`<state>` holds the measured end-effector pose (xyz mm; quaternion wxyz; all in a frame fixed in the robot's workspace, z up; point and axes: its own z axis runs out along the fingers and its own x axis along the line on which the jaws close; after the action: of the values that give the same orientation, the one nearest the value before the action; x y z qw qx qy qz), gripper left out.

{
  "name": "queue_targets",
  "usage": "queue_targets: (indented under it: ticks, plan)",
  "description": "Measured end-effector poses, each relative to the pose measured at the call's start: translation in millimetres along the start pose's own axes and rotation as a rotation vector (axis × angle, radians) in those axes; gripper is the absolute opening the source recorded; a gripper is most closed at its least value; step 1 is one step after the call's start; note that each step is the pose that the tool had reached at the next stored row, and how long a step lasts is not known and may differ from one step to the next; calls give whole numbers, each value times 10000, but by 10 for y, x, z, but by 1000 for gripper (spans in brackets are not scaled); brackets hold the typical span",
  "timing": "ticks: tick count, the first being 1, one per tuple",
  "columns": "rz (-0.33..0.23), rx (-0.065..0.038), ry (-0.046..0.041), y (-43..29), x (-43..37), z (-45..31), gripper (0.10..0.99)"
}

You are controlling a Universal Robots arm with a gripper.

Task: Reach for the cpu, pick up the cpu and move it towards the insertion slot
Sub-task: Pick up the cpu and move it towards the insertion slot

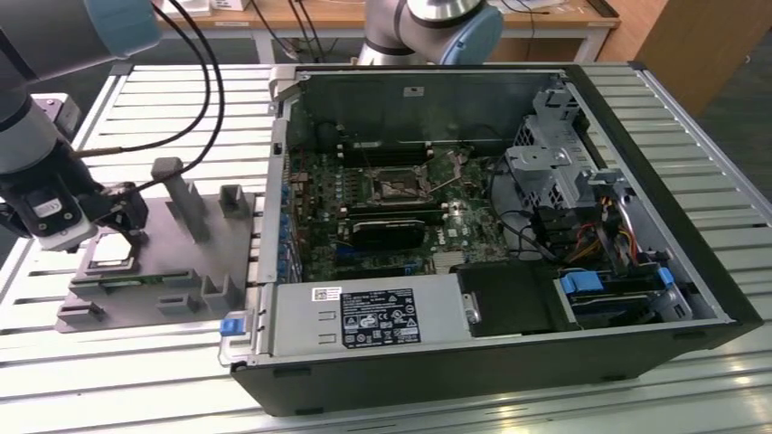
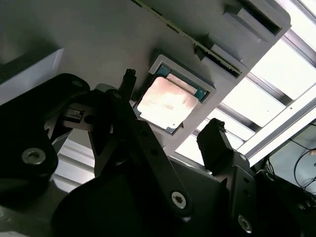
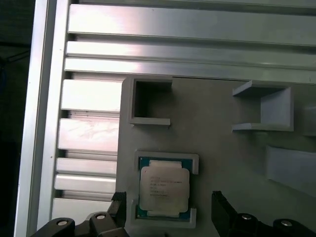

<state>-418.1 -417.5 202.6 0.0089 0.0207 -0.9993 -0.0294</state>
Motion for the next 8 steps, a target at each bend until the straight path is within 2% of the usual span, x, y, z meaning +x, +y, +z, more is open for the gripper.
queue_targets:
  ticks: [8]
  plan:
    - [42, -2, -8, 18, -2, 89, 776]
